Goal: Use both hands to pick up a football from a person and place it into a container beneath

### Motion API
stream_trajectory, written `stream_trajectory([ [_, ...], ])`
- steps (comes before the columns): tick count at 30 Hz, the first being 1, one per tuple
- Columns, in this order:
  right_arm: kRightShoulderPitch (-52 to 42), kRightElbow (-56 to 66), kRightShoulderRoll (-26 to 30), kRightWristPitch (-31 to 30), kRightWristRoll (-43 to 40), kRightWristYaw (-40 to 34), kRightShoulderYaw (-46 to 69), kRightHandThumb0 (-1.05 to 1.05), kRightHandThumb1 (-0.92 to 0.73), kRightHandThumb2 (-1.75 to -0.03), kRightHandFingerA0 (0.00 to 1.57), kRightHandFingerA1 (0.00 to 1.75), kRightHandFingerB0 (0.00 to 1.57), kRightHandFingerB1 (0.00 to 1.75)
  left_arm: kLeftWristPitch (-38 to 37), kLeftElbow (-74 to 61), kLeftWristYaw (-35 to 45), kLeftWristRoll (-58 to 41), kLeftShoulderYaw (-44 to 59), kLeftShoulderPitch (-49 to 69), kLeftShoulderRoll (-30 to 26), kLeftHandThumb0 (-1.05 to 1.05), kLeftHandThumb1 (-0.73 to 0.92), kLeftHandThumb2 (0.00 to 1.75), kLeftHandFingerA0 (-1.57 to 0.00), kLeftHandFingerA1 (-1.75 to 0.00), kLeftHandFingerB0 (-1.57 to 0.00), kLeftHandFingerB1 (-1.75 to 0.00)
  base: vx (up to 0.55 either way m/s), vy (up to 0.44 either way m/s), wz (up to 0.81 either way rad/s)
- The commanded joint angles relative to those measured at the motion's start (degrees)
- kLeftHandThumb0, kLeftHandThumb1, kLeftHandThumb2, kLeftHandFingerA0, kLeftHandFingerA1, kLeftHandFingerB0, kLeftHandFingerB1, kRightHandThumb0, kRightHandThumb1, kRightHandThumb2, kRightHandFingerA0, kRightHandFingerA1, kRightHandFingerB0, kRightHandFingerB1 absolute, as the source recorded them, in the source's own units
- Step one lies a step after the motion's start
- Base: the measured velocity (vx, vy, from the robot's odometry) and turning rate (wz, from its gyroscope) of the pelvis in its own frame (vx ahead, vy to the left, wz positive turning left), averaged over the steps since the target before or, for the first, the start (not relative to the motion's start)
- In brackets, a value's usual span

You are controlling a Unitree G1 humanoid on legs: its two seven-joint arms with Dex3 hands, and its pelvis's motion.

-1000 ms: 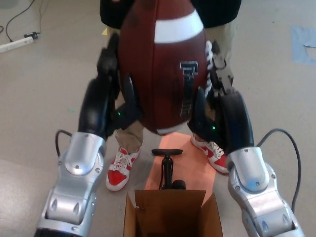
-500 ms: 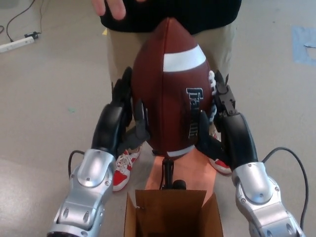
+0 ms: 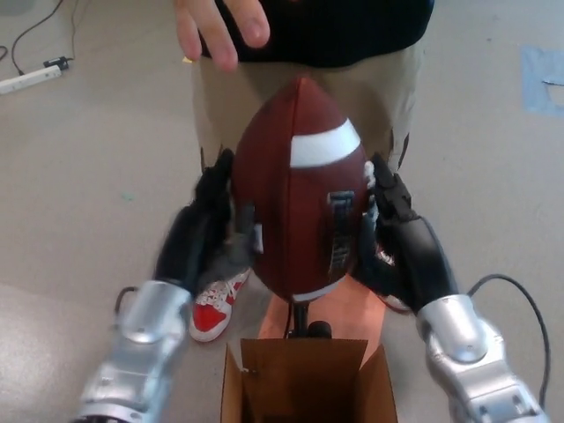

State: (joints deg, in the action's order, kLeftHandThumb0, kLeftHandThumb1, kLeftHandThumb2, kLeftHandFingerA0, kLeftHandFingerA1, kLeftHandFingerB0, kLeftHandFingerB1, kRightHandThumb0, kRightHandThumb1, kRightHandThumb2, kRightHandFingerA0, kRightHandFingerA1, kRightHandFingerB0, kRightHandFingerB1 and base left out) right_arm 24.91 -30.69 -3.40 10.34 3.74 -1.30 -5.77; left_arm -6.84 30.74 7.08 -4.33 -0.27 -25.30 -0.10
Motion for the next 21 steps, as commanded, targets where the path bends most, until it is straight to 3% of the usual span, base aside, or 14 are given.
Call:
stream_trajectory([
  [1, 2.41, -7.56, 5.80, 3.72, -3.97, 1.40, 7.26, -0.86, -0.92, -1.20, 0.01, 0.16, 0.00, 0.08, -2.12, 6.71, 6.13, -6.06, 9.29, -1.56, -9.61, -0.87, 0.83, 1.08, 0.00, -0.01, 0.00, 0.00, 0.00, 0.000, 0.00],
  [2, 2.14, -9.19, 7.10, 4.49, -4.63, 2.35, 8.69, -0.86, -0.90, -1.18, 0.00, 0.14, 0.00, 0.08, -3.90, 9.43, 6.99, -6.15, 11.37, -1.08, -12.78, -0.79, 0.92, 0.81, 0.00, 0.00, 0.00, 0.00, 0.00, 0.000, 0.00],
  [3, 1.90, -10.08, 7.76, 5.08, -4.91, 3.06, 9.40, -0.87, -0.90, -1.18, 0.00, 0.13, 0.00, 0.07, -5.35, 11.36, 7.41, -5.68, 12.29, -0.72, -14.66, -0.87, 0.90, 1.21, 0.00, -0.12, 0.00, -0.09, 0.00, 0.000, 0.00],
  [10, 3.11, -16.85, 9.74, 7.60, -1.35, 2.52, 8.86, -0.87, -0.89, -1.18, 0.07, 0.24, 0.04, 0.09, -8.73, 25.89, 13.00, -8.22, 19.29, 0.66, -21.16, -0.88, 0.90, 1.18, 0.00, -0.11, 0.00, -0.06, 0.00, 0.000, 0.00],
  [20, 7.21, -22.79, 10.05, 9.87, -0.05, 1.46, 7.90, -0.85, -0.88, -1.16, 0.00, 0.14, 0.00, 0.09, -7.61, 34.30, 15.78, -9.11, 23.34, -3.33, -23.22, -0.86, 0.87, 1.17, 0.00, -0.15, 0.00, -0.09, 0.00, 0.000, 0.00],
  [21, 7.54, -23.88, 10.36, 10.65, 0.40, 0.83, 7.85, -0.84, -0.87, -1.15, 0.00, 0.15, 0.00, 0.09, -7.41, 34.80, 15.97, -8.27, 22.66, -3.57, -23.57, -0.77, 0.92, 0.79, 0.00, -0.05, 0.00, 0.00, 0.00, 0.000, 0.00],
])
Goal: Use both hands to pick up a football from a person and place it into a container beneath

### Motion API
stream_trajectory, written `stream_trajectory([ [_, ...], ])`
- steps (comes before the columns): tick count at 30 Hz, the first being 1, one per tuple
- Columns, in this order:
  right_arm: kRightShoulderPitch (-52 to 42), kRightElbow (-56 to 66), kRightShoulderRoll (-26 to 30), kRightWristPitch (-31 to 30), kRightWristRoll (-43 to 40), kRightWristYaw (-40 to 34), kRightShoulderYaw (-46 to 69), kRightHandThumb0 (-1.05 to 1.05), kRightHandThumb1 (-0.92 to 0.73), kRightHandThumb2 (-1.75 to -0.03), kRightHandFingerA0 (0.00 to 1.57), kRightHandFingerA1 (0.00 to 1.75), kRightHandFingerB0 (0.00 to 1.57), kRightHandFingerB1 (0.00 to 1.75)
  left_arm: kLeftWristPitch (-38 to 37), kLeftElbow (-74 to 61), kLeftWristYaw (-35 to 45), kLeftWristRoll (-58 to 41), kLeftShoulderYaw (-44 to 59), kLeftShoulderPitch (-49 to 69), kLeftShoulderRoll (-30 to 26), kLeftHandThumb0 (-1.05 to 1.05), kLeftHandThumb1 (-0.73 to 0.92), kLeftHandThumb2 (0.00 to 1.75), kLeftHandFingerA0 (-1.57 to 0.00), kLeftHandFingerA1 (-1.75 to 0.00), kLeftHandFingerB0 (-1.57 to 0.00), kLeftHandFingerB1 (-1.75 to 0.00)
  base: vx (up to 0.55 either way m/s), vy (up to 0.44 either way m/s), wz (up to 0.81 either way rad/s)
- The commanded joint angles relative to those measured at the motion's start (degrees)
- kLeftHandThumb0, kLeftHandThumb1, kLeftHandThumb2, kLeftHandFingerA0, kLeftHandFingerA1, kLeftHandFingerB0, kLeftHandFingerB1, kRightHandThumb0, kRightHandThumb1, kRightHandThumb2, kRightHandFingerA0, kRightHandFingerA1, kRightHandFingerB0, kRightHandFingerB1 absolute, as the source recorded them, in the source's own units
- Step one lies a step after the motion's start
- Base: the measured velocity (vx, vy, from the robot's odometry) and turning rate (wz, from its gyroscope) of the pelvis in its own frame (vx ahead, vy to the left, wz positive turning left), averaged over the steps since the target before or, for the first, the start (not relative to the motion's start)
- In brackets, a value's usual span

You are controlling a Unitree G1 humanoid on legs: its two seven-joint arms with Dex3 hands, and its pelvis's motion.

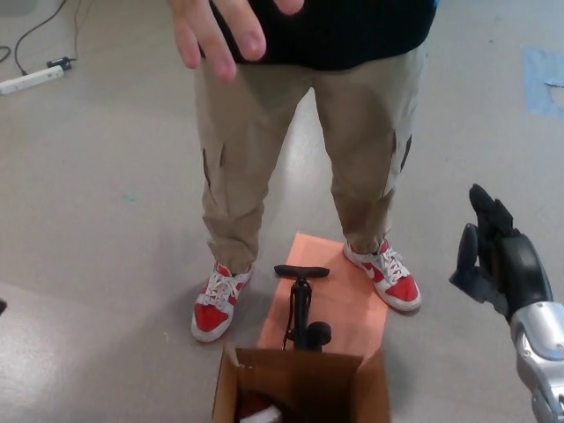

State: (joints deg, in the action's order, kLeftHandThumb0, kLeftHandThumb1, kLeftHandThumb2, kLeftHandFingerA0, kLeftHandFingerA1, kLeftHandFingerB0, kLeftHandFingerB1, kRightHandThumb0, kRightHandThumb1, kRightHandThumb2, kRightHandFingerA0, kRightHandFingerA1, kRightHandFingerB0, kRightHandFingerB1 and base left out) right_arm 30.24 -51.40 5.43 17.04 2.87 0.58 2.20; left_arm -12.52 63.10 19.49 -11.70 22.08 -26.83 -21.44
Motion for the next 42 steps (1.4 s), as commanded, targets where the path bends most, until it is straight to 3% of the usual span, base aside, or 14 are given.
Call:
stream_trajectory([
  [1, 2.37, -3.59, 1.67, 4.10, 1.18, -1.01, 0.02, -0.85, -0.87, -1.14, 0.00, 0.15, 0.00, 0.09, -1.85, 2.67, 3.61, -0.73, 0.16, -2.22, -2.23, -0.85, 0.86, 1.18, 0.00, -0.16, 0.00, -0.11, 0.00, 0.000, 0.00],
  [4, 3.12, -5.11, 2.08, 4.42, 1.36, -1.31, 0.12, -0.86, -0.87, -1.15, 0.00, 0.15, 0.00, 0.08, -2.14, 3.30, 3.09, -0.55, 0.02, -2.92, -2.26, -0.82, 0.82, 1.15, 0.00, -0.18, 0.00, -0.13, 0.00, 0.000, 0.00],
  [5, 3.34, -5.55, 2.41, 4.18, 1.77, -1.56, -0.06, -0.86, -0.87, -1.15, 0.01, 0.16, 0.00, 0.08, -2.58, 3.47, 2.55, -0.11, -0.27, -2.98, -2.28, -0.80, 0.92, 0.77, 0.00, -0.14, 0.00, -0.08, 0.00, 0.000, 0.00],
  [6, 3.58, -6.03, 2.58, 4.21, 1.93, -1.61, -0.09, -0.86, -0.86, -1.15, 0.01, 0.16, 0.00, 0.08, -2.67, 3.61, 2.41, 0.14, -0.50, -3.06, -2.35, -0.85, 0.77, 0.96, 0.00, -0.13, 0.00, -0.07, 0.00, 0.000, 0.00],
  [13, 5.38, -9.94, 2.98, 4.17, 2.13, -1.19, -0.09, -0.86, -0.86, -1.15, 0.00, 0.15, 0.00, 0.09, -2.46, 4.28, 1.51, 0.63, -1.43, -3.11, -2.60, -0.89, 0.78, 1.00, 0.00, -0.12, 0.00, -0.09, 0.00, 0.000, 0.00],
  [14, 5.53, -10.54, 3.09, 4.24, 2.17, -1.12, -0.08, -0.87, -0.86, -1.15, 0.00, 0.14, 0.00, 0.09, -2.45, 4.37, 1.60, 0.72, -1.60, -3.09, -2.62, -0.84, 0.80, 1.17, 0.00, -0.17, 0.00, -0.14, 0.00, 0.000, 0.00],
  [22, 6.19, -14.49, 3.97, 3.04, 1.92, 0.00, 0.26, -0.86, -0.86, -1.15, 0.01, 0.17, 0.00, 0.10, -3.34, 4.44, 1.50, 0.77, -1.95, -2.88, -2.19, -0.88, 0.82, 1.15, 0.00, -0.17, 0.00, -0.11, 0.00, 0.000, 0.00],
  [24, 6.30, -15.22, 4.00, 3.10, 1.78, 0.04, 0.40, -0.84, -0.82, -1.12, 0.07, 0.29, 0.05, 0.13, -3.44, 4.59, 1.36, 1.14, -2.31, -3.03, -2.30, -0.91, 0.83, 1.15, 0.00, -0.16, 0.00, -0.09, 0.00, 0.000, 0.00],
  [30, 6.20, -16.16, 3.81, 3.71, 1.58, 0.32, 0.72, -0.84, -0.81, -1.11, 0.07, 0.36, 0.06, 0.14, -3.50, 4.70, 0.96, 1.30, -2.83, -3.20, -2.50, -0.90, 0.84, 1.16, 0.00, -0.18, 0.00, -0.10, 0.00, 0.000, 0.00],
  [38, 5.75, -15.91, 3.82, 3.78, 2.08, 0.07, 0.36, -0.88, -0.84, -1.13, 0.07, 0.22, 0.06, 0.10, -3.99, 4.73, 0.94, 2.00, -3.91, -2.71, -2.81, -0.90, 0.84, 1.15, -0.03, -0.20, -0.02, -0.10, 0.00, 0.000, 0.00],
  [42, 5.63, -16.03, 4.14, 3.57, 2.75, -0.02, -0.25, -0.88, -0.85, -1.13, 0.08, 0.25, 0.07, 0.10, -4.56, 4.75, 1.32, 2.64, -4.72, -2.55, -2.94, -0.89, 0.84, 1.15, -0.02, -0.19, -0.01, -0.10, 0.00, 0.000, 0.00],
])
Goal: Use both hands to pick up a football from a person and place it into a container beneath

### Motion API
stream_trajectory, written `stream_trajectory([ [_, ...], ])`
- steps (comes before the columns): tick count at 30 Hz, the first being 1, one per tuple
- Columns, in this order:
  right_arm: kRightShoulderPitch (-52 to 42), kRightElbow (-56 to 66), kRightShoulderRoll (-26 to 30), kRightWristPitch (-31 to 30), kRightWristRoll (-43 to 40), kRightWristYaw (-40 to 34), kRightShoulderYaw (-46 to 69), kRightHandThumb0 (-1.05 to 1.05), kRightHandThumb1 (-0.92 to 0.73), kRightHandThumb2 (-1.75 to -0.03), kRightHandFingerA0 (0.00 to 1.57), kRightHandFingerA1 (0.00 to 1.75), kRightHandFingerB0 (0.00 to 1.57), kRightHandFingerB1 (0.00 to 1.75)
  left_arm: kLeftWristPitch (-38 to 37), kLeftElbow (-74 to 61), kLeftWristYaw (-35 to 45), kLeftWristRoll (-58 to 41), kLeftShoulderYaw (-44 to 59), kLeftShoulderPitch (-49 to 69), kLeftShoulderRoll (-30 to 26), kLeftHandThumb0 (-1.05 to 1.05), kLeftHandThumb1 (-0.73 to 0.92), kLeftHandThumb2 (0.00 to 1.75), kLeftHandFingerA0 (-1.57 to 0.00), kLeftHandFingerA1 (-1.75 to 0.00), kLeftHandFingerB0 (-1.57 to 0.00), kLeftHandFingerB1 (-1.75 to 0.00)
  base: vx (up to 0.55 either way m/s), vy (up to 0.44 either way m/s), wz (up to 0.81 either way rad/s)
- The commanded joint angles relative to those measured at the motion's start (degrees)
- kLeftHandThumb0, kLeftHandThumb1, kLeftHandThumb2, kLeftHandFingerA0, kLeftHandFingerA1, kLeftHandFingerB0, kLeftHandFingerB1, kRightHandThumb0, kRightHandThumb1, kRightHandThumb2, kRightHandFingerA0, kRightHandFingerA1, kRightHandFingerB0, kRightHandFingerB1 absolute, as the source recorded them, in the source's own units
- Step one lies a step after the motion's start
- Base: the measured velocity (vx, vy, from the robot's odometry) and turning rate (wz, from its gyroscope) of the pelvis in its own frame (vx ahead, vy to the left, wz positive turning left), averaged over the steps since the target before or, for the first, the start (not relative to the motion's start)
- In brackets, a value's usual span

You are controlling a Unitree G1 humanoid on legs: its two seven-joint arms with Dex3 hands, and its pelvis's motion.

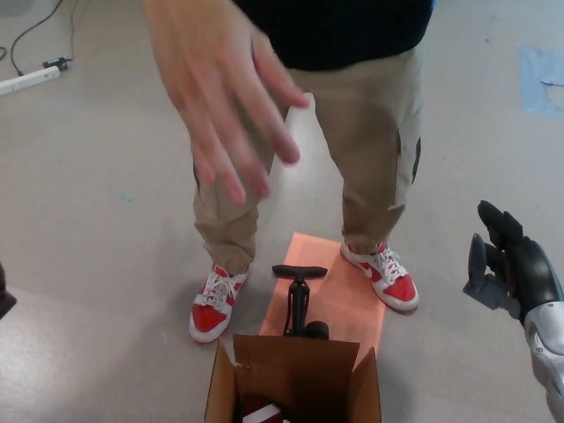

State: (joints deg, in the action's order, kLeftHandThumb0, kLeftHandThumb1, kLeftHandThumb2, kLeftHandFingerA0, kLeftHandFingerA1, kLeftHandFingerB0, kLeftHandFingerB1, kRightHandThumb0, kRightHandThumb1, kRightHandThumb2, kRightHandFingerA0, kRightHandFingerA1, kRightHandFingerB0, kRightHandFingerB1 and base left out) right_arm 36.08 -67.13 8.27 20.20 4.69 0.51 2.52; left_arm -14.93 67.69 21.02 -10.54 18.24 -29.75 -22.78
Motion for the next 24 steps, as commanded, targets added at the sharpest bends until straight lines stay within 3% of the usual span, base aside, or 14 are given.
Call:
stream_trajectory([
  [1, -0.22, -0.30, 1.34, 0.38, 1.01, 0.04, -0.66, -0.88, -0.85, -1.13, 0.08, 0.25, 0.07, 0.10, -2.16, 0.16, -0.28, 1.54, -0.95, 0.38, -1.61, -0.89, 0.84, 1.15, -0.02, -0.19, -0.01, -0.10, 0.00, 0.000, 0.00],
  [10, -0.47, -0.68, 2.06, 0.26, 2.70, -0.72, -2.67, -0.85, -0.82, -1.12, 0.07, 0.32, 0.00, 0.12, -3.97, 0.40, -1.93, 3.96, -3.75, 0.47, -2.17, -0.92, 0.81, 1.16, -0.01, -0.18, 0.00, -0.07, 0.00, 0.000, 0.00],
  [24, -1.33, -0.55, 2.40, 0.45, 4.18, -1.39, -3.97, -0.86, -0.81, -1.11, 0.07, 0.36, 0.05, 0.11, -4.51, 1.19, -2.86, 4.73, -4.64, 0.97, -2.20, -0.91, 0.83, 1.16, -0.01, -0.17, 0.00, -0.08, 0.00, 0.000, 0.00],
])
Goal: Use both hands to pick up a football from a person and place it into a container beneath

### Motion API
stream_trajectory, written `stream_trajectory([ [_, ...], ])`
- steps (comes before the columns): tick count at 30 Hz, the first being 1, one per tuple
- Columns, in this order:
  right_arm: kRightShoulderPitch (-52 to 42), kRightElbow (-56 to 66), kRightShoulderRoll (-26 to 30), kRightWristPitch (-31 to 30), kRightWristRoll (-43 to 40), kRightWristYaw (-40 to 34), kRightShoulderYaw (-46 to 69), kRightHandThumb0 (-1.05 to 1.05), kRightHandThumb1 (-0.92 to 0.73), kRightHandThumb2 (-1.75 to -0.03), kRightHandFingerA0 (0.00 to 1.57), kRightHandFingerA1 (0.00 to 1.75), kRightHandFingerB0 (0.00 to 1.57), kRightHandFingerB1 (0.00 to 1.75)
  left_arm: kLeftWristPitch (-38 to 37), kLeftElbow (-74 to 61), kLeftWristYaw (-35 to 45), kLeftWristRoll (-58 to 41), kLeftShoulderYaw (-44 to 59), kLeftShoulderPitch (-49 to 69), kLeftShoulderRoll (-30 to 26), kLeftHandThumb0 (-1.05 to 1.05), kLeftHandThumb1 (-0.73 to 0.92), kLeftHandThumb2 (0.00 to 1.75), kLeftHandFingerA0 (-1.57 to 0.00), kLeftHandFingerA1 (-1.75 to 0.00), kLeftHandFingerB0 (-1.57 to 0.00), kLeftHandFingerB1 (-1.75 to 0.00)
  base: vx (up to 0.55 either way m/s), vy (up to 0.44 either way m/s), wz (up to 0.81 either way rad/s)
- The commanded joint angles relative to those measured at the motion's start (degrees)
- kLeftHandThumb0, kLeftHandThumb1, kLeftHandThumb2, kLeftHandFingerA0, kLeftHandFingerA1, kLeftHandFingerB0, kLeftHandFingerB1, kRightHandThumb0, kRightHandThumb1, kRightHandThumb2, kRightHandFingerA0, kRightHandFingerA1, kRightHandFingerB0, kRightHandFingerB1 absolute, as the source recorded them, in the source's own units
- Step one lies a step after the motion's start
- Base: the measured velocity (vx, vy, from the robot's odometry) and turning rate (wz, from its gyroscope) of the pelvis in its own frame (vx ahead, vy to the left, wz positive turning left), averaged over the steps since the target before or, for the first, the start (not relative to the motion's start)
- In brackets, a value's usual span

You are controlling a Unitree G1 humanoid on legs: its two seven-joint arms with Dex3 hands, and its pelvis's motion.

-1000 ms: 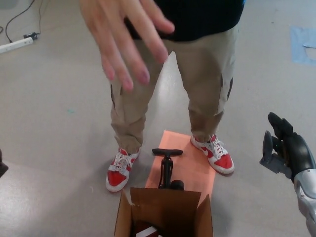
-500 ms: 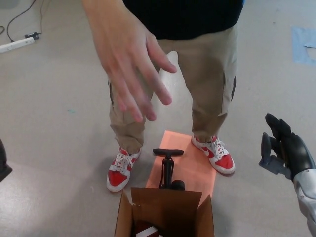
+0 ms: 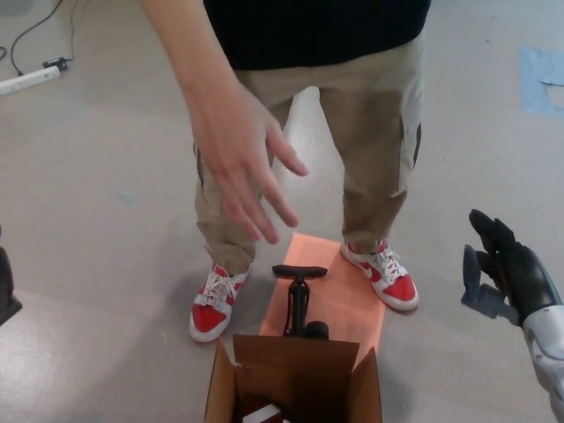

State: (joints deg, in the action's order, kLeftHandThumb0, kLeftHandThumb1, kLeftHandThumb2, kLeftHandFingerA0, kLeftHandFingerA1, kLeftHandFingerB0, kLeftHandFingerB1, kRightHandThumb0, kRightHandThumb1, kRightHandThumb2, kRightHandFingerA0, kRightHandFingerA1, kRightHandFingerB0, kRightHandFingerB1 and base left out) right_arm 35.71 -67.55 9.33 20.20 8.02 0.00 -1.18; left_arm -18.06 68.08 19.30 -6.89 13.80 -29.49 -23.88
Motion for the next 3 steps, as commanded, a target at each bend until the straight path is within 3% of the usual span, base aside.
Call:
stream_trajectory([
  [1, -1.01, -0.16, 1.33, 0.45, 0.86, -0.92, -0.26, -0.88, -0.81, -1.11, 0.08, 0.37, 0.04, 0.10, -1.53, 0.82, -1.23, 1.13, -0.25, 0.77, -1.09, -0.91, 0.82, 1.15, -0.01, -0.17, 0.00, -0.08, 0.00, 0.000, 0.00],
  [3, -1.12, -0.34, 1.26, 0.74, 0.85, -0.89, -0.16, -0.87, -0.81, -1.10, 0.07, 0.37, 0.06, 0.11, -1.88, 0.72, -1.23, 1.32, -0.46, 0.95, -1.14, -0.92, 0.82, 1.16, 0.00, -0.14, 0.00, -0.08, 0.00, 0.000, 0.00],
])
